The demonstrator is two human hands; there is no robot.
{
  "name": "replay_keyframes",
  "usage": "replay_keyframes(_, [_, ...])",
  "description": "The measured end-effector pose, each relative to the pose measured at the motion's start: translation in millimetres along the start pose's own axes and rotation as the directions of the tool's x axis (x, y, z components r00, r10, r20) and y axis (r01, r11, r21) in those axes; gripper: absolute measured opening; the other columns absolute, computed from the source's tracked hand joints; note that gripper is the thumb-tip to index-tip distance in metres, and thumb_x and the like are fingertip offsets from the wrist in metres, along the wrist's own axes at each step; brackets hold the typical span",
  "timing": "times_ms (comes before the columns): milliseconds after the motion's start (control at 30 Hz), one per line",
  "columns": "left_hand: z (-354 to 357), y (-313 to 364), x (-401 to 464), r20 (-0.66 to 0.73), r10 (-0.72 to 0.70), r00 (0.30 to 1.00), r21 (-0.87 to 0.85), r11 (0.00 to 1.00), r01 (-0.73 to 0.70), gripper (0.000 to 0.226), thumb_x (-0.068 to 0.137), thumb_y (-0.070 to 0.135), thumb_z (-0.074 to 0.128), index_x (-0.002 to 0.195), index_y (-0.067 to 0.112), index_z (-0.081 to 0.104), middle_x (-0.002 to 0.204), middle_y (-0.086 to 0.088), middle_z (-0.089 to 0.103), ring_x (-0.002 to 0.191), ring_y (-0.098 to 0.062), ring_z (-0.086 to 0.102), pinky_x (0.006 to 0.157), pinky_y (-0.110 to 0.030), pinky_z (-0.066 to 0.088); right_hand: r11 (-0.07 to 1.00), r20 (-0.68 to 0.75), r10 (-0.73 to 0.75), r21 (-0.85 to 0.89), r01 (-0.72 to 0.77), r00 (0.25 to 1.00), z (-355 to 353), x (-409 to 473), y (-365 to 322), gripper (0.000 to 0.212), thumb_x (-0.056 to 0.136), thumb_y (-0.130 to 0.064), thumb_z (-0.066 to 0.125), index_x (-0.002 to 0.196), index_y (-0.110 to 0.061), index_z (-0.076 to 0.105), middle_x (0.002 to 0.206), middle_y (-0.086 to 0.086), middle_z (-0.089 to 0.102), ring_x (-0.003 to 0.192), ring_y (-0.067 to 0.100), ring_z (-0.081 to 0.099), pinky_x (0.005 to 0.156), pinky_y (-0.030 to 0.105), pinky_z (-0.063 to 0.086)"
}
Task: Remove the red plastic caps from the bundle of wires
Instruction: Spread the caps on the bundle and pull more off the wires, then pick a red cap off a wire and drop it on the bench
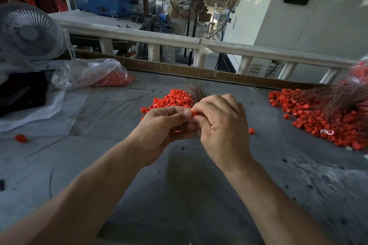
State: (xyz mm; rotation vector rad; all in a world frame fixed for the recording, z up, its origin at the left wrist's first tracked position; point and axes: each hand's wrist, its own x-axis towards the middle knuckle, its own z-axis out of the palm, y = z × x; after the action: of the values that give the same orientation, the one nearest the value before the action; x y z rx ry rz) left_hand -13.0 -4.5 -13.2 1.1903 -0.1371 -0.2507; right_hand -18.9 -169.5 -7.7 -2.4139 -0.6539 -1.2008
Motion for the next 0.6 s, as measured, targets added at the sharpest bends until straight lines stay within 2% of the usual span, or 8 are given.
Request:
replay_keyframes(133, [-0.5, 0.0, 0.0, -0.034, 0.054, 0.998, 0.027, 0.998, -0.053, 0.033, 0.080, 0.017, 0.069, 0.107, -0.002, 0.068, 0.091, -0.016, 0.069, 0.087, -0.025, 0.065, 0.087, -0.040, 0.056, 0.999, 0.070, 0.027, 0.035, -0.030, 0.997, -3.3, 2.0, 0.4, 0.010, 0.089, -0.019, 0.075, 0.099, -0.021, 0.074, 0.093, -0.004, 0.062, 0.086, 0.016, 0.059, 0.066, 0.027, 0.052])
replay_keyframes(167, [-0.2, -0.3, 0.0, -0.037, 0.066, 0.997, 0.029, 0.997, -0.065, 0.033, 0.079, 0.016, 0.070, 0.107, -0.002, 0.068, 0.092, -0.016, 0.068, 0.089, -0.026, 0.064, 0.089, -0.041, 0.055, 0.998, 0.104, 0.029, 0.049, -0.034, 0.994, -3.8, 1.7, -0.2, 0.014, 0.089, -0.018, 0.073, 0.103, -0.022, 0.072, 0.093, -0.005, 0.063, 0.086, 0.015, 0.060, 0.067, 0.025, 0.052])
replay_keyframes(233, [0.5, -0.5, -0.2, -0.043, 0.079, 0.996, 0.029, 0.997, -0.078, 0.034, 0.078, 0.014, 0.069, 0.108, -0.003, 0.066, 0.098, -0.021, 0.065, 0.093, -0.030, 0.062, 0.091, -0.043, 0.055, 0.996, 0.166, 0.030, 0.072, -0.043, 0.986, -4.7, 0.4, -1.5, 0.022, 0.090, -0.019, 0.071, 0.111, -0.022, 0.069, 0.098, -0.007, 0.066, 0.092, 0.011, 0.061, 0.075, 0.012, 0.045])
replay_keyframes(300, [1.3, 0.0, -0.4, -0.056, 0.083, 0.995, 0.037, 0.996, -0.081, 0.031, 0.080, 0.012, 0.068, 0.106, -0.004, 0.066, 0.100, -0.025, 0.062, 0.092, -0.032, 0.061, 0.084, -0.039, 0.057, 0.991, 0.214, 0.057, 0.107, -0.081, 0.975, -6.5, 0.5, -1.3, 0.026, 0.090, -0.023, 0.071, 0.116, -0.022, 0.069, 0.105, -0.007, 0.068, 0.099, 0.009, 0.062, 0.083, 0.007, 0.040])
replay_keyframes(400, [1.8, 0.1, -0.4, -0.070, 0.095, 0.993, 0.094, 0.992, -0.088, 0.017, 0.087, 0.008, 0.065, 0.100, -0.002, 0.069, 0.094, -0.022, 0.066, 0.086, -0.029, 0.062, 0.077, -0.033, 0.057, 0.978, 0.253, 0.089, 0.159, -0.132, 0.963, -8.4, 1.8, 0.8, 0.023, 0.091, -0.028, 0.071, 0.113, -0.021, 0.070, 0.105, -0.007, 0.068, 0.098, 0.011, 0.063, 0.084, 0.021, 0.053])
replay_keyframes(467, [3.1, -0.8, -0.8, -0.073, 0.108, 0.992, 0.171, 0.981, -0.094, 0.015, 0.092, 0.005, 0.062, 0.101, -0.001, 0.071, 0.091, -0.018, 0.069, 0.082, -0.025, 0.063, 0.073, -0.030, 0.056, 0.972, 0.241, 0.127, 0.162, -0.169, 0.962, -7.7, 1.9, 3.3, 0.020, 0.092, -0.020, 0.072, 0.112, -0.018, 0.072, 0.105, -0.005, 0.070, 0.098, 0.014, 0.065, 0.085, 0.030, 0.056])
replay_keyframes(600, [4.3, -2.0, -1.5, -0.132, 0.192, 0.972, 0.400, 0.908, -0.125, 0.013, 0.094, 0.003, 0.063, 0.097, 0.006, 0.075, 0.085, -0.009, 0.073, 0.074, -0.020, 0.063, 0.065, -0.026, 0.054, 0.944, 0.170, 0.302, 0.084, -0.319, 0.938, -8.2, 1.9, 19.0, 0.020, 0.092, -0.015, 0.072, 0.112, -0.017, 0.073, 0.105, 0.000, 0.077, 0.094, 0.020, 0.072, 0.083, 0.039, 0.060])
